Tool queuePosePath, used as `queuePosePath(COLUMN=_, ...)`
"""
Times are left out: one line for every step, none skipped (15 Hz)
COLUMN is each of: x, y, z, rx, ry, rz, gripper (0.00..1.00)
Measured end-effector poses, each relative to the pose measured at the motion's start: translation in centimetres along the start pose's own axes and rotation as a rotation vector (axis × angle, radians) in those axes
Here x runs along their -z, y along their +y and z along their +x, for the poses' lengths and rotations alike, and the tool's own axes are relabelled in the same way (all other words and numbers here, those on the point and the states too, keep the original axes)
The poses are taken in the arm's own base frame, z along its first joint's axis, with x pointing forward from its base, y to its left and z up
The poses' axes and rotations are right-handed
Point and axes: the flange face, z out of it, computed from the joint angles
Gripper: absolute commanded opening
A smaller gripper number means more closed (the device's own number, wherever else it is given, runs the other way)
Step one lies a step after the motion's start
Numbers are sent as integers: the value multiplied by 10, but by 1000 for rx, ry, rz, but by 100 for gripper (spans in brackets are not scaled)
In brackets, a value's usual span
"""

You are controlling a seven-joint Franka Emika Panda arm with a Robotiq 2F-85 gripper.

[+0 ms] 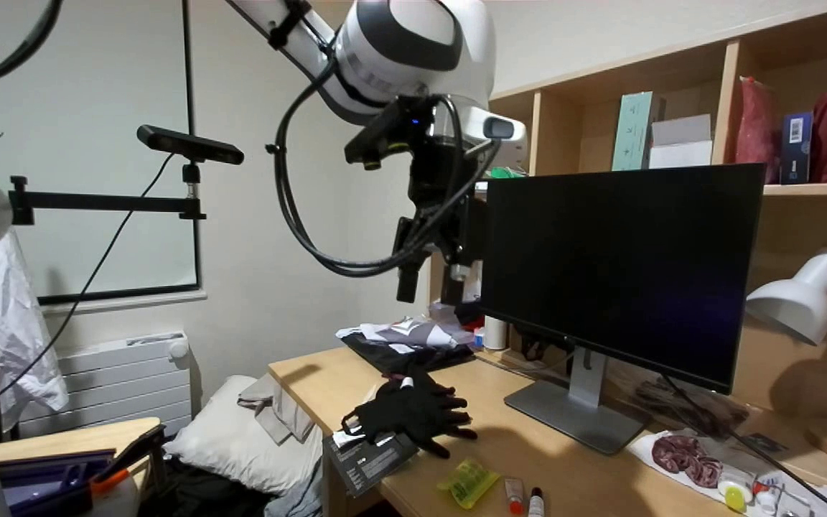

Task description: Move the orange packet from the sliding tray to the computer monitor base

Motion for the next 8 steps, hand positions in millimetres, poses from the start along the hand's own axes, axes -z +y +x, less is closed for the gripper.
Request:
queuePosePath(x=-12, y=11, z=8, rx=-9, ry=-12, rz=5, gripper=100)
queuePosePath(x=-21, y=18, z=15, rx=-17, ry=-21, rz=7, gripper=100)
queuePosePath(x=-26, y=21, z=19, rx=-19, ry=-29, rz=8, gripper=100)
queuePosePath(x=-28, y=21, z=22, rx=-19, ry=-32, rz=8, gripper=100)
queuePosePath(x=-27, y=20, z=23, rx=-17, ry=-31, rz=7, gripper=100)
queuePosePath(x=-25, y=19, z=23, rx=-16, ry=-27, rz=6, gripper=100)
queuePosePath(x=-24, y=19, z=24, rx=-16, ry=-26, rz=6, gripper=100)
queuePosePath(x=-24, y=18, z=24, rx=-14, ry=-26, rz=6, gripper=100)
